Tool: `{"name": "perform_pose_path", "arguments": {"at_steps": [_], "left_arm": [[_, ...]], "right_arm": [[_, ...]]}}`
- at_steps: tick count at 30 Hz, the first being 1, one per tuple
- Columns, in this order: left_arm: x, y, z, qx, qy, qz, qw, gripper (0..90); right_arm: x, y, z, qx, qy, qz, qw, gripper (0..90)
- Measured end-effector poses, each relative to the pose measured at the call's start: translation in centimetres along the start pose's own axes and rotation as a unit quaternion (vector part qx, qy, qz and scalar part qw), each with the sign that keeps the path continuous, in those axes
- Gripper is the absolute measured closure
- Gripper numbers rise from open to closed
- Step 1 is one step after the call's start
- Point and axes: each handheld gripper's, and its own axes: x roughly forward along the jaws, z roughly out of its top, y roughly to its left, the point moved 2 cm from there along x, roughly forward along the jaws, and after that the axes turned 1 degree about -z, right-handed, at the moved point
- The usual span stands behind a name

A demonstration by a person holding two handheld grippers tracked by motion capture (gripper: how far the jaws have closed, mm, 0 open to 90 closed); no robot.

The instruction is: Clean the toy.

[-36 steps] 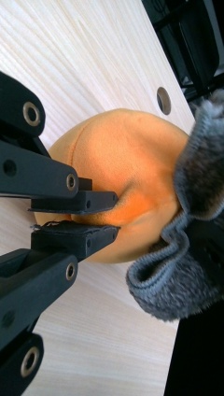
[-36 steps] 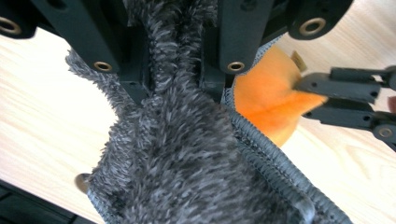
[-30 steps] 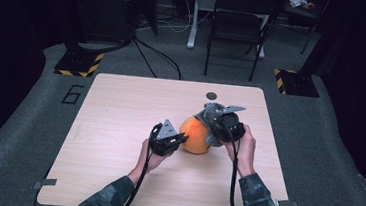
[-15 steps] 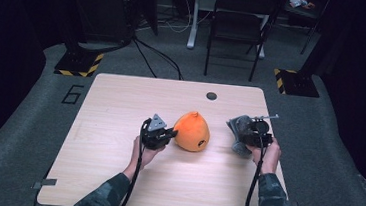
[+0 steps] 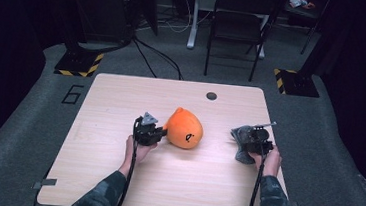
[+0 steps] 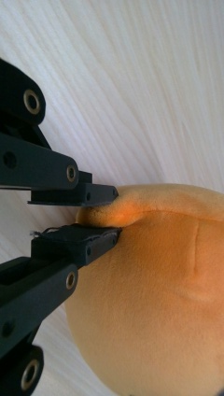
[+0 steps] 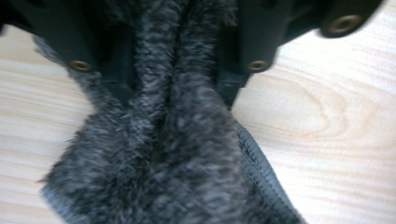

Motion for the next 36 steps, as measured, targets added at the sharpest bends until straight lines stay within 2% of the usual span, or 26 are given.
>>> {"name": "perform_pose_path", "arguments": {"at_steps": [3, 4, 8, 12, 13, 14, 15, 17, 19, 22, 25, 28, 33, 36], "left_arm": [[0.1, 0.5, -0.2, -0.007, -0.001, 0.013, 0.9999, 71.2], [0.0, 0.6, -0.2, -0.009, 0.0, 0.016, 0.9998, 67.2], [0.3, 1.1, -0.3, -0.017, 0.005, 0.023, 0.9996, 53.5], [0.2, 1.4, -0.3, -0.024, 0.008, 0.029, 0.9993, 41.7], [0.2, 1.5, -0.3, -0.027, 0.01, 0.028, 0.9992, 38.7], [0.2, 1.6, -0.2, -0.026, 0.013, 0.028, 0.9992, 35.5], [0.2, 1.6, -0.2, -0.029, 0.013, 0.029, 0.9991, 31.8], [-0.1, 1.7, -0.1, -0.03, 0.018, 0.027, 0.999, 26.3], [-0.4, 1.7, -0.1, -0.032, 0.017, 0.026, 0.999, 21.9], [-1.3, 1.5, 0.0, -0.028, 0.017, 0.029, 0.999, 17.7], [-2.5, 1.5, 0.0, -0.018, 0.015, 0.032, 0.9992, 16.4], [-3.5, 1.7, -0.3, -0.017, 0.017, 0.04, 0.9989, 16.1], [-4.7, 2.4, -1.7, -0.019, 0.035, 0.053, 0.9978, 16.0], [-5.3, 2.9, -2.7, -0.023, 0.052, 0.061, 0.9965, 15.3]], "right_arm": [[0.2, 0.4, -0.1, -0.025, -0.002, -0.007, 0.9997, 47.9], [0.2, 0.5, -0.1, -0.04, -0.004, -0.009, 0.9991, 45.6], [0.4, 1.0, -0.2, -0.063, -0.008, -0.018, 0.9978, 40.0], [0.5, 1.0, -0.2, -0.062, -0.009, -0.02, 0.9978, 36.4], [0.4, 1.1, -0.2, -0.053, -0.002, -0.019, 0.9984, 33.0], [0.4, 1.1, -0.2, -0.057, 0.001, -0.012, 0.9983, 27.3], [0.4, 1.1, -0.2, -0.058, 0.006, -0.002, 0.9983, 25.2], [0.3, 1.2, -0.2, -0.059, 0.007, -0.012, 0.9982, 24.6], [-0.1, 1.3, -0.2, -0.057, 0.001, -0.01, 0.9983, 19.6], [-0.9, 1.1, -0.1, -0.055, -0.012, -0.027, 0.998, 19.7], [-2.1, 1.1, -0.2, -0.056, -0.022, -0.026, 0.9978, 16.7], [-3.6, 1.2, -0.8, -0.052, -0.039, -0.025, 0.9976, 16.5], [-5.8, 0.8, -2.7, -0.046, -0.054, -0.019, 0.9973, 16.1], [-6.2, 0.4, -4.2, -0.039, -0.052, -0.028, 0.9975, 16.7]]}}
